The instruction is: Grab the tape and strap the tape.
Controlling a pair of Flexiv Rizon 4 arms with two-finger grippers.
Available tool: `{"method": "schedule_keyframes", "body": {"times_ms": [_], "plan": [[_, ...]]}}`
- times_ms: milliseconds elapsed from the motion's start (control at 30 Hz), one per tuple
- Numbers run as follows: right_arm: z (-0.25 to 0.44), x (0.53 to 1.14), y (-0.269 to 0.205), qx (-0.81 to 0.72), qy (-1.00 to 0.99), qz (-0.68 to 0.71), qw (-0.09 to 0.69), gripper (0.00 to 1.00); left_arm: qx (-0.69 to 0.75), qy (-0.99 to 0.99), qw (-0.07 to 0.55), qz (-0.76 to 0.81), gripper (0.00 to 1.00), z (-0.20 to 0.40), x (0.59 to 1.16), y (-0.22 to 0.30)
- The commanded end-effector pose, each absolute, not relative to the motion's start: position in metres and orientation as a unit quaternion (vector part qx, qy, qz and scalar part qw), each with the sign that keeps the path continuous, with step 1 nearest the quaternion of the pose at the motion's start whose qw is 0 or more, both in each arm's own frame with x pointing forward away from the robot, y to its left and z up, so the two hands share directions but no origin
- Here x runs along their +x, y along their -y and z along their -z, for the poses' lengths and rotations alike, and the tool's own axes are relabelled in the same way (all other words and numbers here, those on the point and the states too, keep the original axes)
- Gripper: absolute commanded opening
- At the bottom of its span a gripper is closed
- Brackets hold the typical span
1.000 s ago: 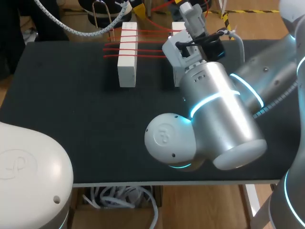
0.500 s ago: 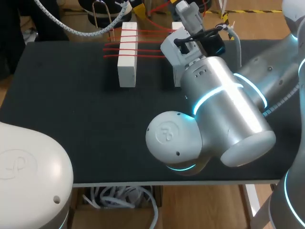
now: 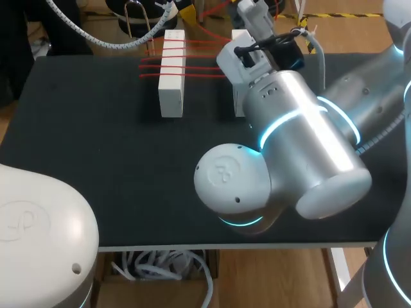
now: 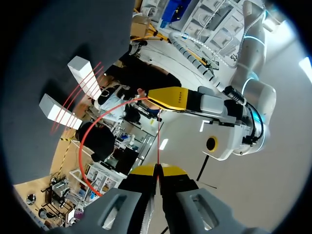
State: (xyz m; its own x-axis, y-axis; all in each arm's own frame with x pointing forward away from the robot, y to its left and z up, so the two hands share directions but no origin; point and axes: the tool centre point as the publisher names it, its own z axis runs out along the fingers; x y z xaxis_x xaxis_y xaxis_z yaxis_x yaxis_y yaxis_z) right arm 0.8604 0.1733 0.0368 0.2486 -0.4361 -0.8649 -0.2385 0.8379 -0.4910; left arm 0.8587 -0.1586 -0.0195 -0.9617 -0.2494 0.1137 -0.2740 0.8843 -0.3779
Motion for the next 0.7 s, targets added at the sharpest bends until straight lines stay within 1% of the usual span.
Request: {"method": "schedule_keyframes", "body": {"times_ms": [33,167,267,700], "plan": [[-0.0442,0.8636,-0.1716,-0.28,-0.617,0.07,0.732,0.0,0.135,0.97,0.031,-0.198,0.0,0.0195,0.8587,0.1586],[-0.0433,0.8656,-0.1714,-0.281,-0.625,0.073,0.725,0.0,0.135,0.97,0.031,-0.198,0.0,0.0195,0.8587,0.1586],[-0.0452,0.8655,-0.1711,-0.273,-0.615,0.064,0.737,0.0,0.135,0.97,0.031,-0.198,0.0,0.0195,0.8587,0.1586],[-0.0452,0.8655,-0.1711,-0.273,-0.615,0.064,0.737,0.0,0.135,0.97,0.031,-0.198,0.0,0.0195,0.8587,0.1586]]}}
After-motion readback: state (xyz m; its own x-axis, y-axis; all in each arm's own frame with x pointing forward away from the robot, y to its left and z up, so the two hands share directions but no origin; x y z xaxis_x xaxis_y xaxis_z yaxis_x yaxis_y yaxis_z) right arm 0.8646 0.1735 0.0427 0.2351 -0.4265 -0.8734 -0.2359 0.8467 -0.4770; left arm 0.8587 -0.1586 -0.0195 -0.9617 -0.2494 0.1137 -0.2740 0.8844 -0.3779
